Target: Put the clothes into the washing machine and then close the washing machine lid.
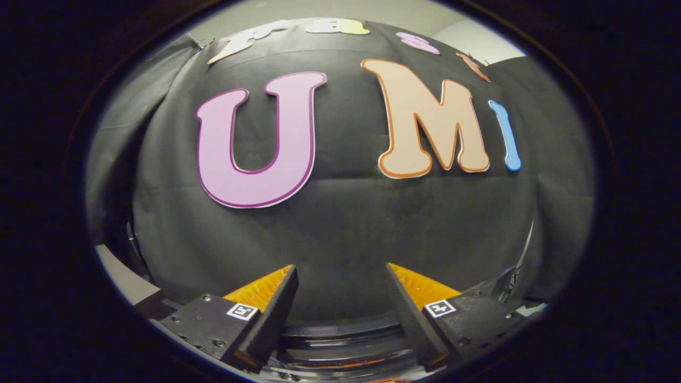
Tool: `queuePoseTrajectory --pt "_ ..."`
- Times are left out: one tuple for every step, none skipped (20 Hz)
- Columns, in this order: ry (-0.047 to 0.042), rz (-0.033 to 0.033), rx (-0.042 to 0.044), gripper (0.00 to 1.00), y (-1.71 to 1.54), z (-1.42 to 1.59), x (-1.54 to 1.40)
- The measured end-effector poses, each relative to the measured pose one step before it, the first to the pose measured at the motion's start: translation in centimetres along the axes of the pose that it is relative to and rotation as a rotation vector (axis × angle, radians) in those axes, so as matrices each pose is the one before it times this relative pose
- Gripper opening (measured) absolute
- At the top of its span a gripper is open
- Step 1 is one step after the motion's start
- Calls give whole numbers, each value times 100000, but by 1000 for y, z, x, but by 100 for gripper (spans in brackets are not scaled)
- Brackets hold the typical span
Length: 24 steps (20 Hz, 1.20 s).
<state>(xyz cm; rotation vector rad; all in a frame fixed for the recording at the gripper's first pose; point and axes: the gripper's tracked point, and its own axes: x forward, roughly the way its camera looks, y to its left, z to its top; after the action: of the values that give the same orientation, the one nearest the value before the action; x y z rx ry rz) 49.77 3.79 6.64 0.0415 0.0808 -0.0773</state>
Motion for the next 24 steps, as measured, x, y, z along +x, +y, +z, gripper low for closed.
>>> queuePoseTrajectory --pt "-727 -20 237 98 237 69 -155" --pt "568 603 -8704 98 -618 -16 -44" --pt "-3807 -1300 5893 98 -657 1055 -255" --pt "-1513 572 722 98 -8 -73 -553" --pt "-662 281 -2569 98 -214 404 -432" --pt "-1001 -761 1480 98 -20 283 -72" --pt "-822 -506 -201 98 116 -169 317" --pt "449 -112 -975 98 -191 -44 -76" --pt "-489 -23 705 98 13 170 -81" --pt "209 174 133 98 133 -67 54" --pt "93 8 -303 98 -91 -74 40" --pt "227 -236 190 98 -57 46 -113" --pt "-134 -170 -78 98 0 -33 -1" --pt "-170 -84 126 98 -73 26 -48" --pt "-643 -41 157 98 -10 152 -26" --pt "-604 147 -110 98 45 15 149" --pt "-1305 339 272 98 -52 238 63" --pt "-869 173 462 98 138 177 71" --pt "576 -171 -443 98 20 -185 -64" --pt "305 -353 -460 97 -182 115 -99" --pt "496 -288 248 97 -140 -112 -93" --pt "232 -61 -118 98 165 52 -78" --pt "205 43 -89 98 -10 -21 1" --pt "-74 215 67 98 -36 145 -58"
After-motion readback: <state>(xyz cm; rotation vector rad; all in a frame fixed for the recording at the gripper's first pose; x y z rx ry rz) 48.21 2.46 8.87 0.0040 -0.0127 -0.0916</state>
